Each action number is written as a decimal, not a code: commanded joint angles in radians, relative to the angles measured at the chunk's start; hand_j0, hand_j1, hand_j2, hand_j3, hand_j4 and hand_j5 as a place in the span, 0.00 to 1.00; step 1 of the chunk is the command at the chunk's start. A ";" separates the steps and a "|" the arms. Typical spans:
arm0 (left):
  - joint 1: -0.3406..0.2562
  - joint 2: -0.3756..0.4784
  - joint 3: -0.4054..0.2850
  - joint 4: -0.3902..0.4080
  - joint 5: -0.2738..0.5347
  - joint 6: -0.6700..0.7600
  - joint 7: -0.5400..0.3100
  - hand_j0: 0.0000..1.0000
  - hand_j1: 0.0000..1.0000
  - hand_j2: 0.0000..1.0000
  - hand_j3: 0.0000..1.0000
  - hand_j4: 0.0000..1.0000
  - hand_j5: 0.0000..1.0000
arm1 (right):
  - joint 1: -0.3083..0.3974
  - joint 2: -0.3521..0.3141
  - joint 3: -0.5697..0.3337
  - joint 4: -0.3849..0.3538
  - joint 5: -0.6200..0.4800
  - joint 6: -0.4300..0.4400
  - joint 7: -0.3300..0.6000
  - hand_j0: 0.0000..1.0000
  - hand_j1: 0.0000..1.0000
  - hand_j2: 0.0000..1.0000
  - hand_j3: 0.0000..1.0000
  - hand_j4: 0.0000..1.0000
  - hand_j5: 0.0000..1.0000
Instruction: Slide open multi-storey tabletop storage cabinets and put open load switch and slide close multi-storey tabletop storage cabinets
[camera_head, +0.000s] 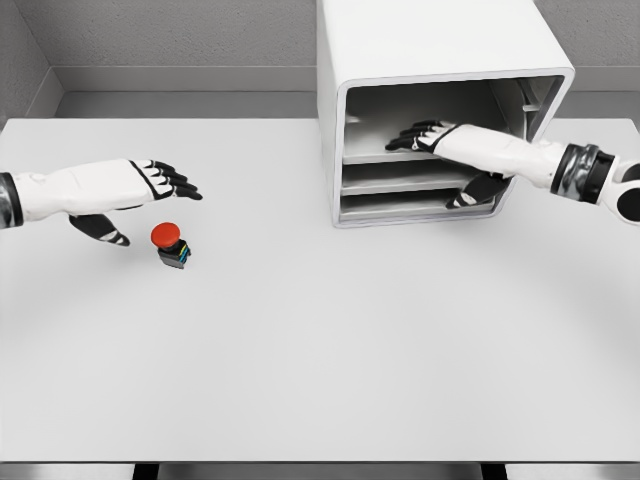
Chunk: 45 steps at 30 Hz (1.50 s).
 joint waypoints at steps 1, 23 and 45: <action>0.002 0.001 -0.005 0.001 0.027 0.001 0.003 1.00 1.00 1.00 1.00 1.00 1.00 | 0.002 -0.004 0.003 0.002 0.030 -0.002 0.004 1.00 1.00 1.00 1.00 1.00 1.00; 0.052 -0.057 -0.006 0.030 0.026 0.001 -0.003 1.00 1.00 1.00 1.00 1.00 1.00 | 0.035 -0.129 0.004 -0.178 0.010 -0.002 0.002 1.00 1.00 1.00 1.00 1.00 1.00; 0.049 -0.046 -0.049 0.022 0.030 0.001 0.005 0.86 0.86 0.86 0.86 0.86 0.86 | 0.126 -0.277 0.001 -0.333 -0.026 -0.002 0.001 1.00 1.00 1.00 1.00 1.00 1.00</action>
